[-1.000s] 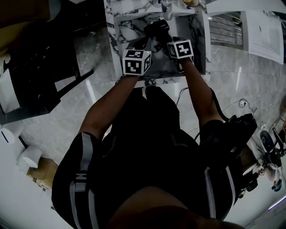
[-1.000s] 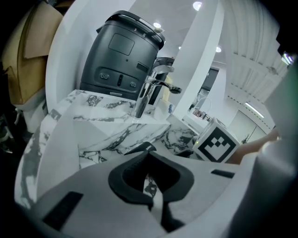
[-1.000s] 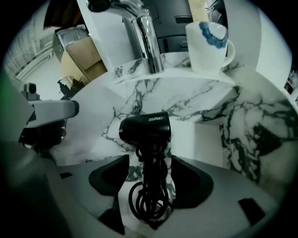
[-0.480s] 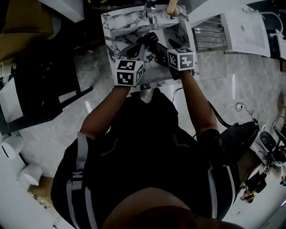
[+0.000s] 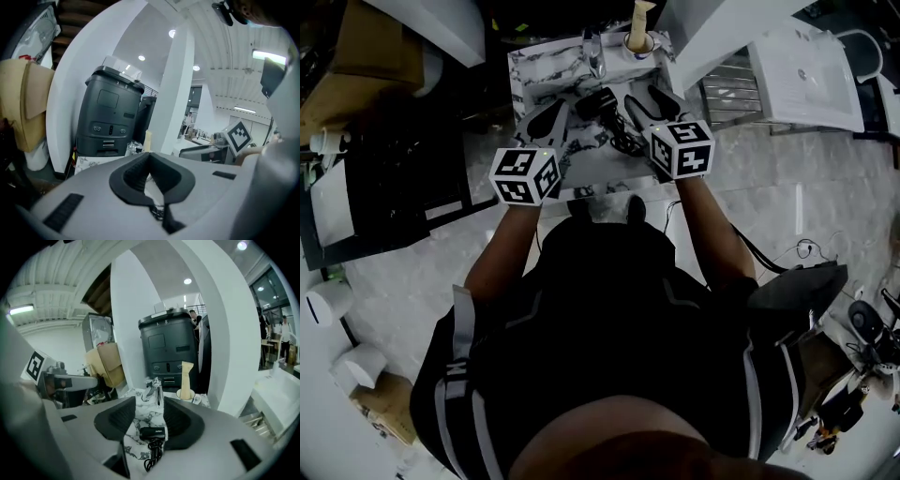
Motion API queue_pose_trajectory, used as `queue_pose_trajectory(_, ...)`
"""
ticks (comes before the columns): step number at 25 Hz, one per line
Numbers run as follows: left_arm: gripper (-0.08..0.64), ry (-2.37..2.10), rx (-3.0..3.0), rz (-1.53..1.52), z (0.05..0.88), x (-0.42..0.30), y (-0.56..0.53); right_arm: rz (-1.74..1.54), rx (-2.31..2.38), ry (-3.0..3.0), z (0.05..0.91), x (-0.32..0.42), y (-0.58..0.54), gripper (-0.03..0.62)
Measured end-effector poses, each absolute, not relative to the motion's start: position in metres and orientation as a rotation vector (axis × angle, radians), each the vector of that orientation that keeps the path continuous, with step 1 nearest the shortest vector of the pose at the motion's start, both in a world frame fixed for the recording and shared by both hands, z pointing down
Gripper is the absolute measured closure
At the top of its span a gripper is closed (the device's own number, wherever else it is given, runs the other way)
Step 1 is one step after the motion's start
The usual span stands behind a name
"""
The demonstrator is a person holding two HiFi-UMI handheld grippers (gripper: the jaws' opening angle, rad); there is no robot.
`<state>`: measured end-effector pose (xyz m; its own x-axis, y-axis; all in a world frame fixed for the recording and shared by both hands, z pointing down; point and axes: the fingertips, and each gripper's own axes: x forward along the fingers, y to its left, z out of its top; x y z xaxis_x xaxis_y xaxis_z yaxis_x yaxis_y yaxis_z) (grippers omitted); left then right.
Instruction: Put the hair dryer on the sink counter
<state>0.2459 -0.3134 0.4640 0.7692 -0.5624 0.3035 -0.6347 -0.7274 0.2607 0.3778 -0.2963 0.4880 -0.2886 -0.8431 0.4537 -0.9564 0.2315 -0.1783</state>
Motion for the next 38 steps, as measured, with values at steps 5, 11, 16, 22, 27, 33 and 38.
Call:
queue_pose_trajectory(5,0.558,-0.984,2.673,0.205,0.427,0.255,-0.289,0.468,1.672,-2.334,0.450,0.385,-0.279,0.464)
queue_pose_trajectory(11,0.558,-1.163,2.633,0.119,0.398,0.244,-0.281,0.372,1.691,-2.439,0.398,0.389,-0.272,0.514)
queue_pose_trajectory(16,0.558,-1.233,2.712,0.047,0.354,0.249,-0.272,0.326,1.789,-2.484,0.357,0.404,-0.263,0.523)
queue_pose_trajectory(22,0.558,-1.274,2.796,0.010,0.321,0.260,-0.266,0.163,1.841,-2.511,0.316,0.412,-0.257,0.528)
queue_pose_trajectory(27,0.558,-1.291,2.796,-0.028,0.308,0.261,-0.261,0.169,1.848,-2.507,0.315,0.411,-0.254,0.545)
queue_pose_trajectory(33,0.558,-1.237,2.837,-0.019,0.302,0.268,-0.258,0.115,1.806,-2.508,0.307,0.403,-0.251,0.557)
queue_pose_trajectory(38,0.560,-1.269,2.835,-0.032,0.299,0.266,-0.259,0.049,1.812,-2.513,0.296,0.397,-0.250,0.561)
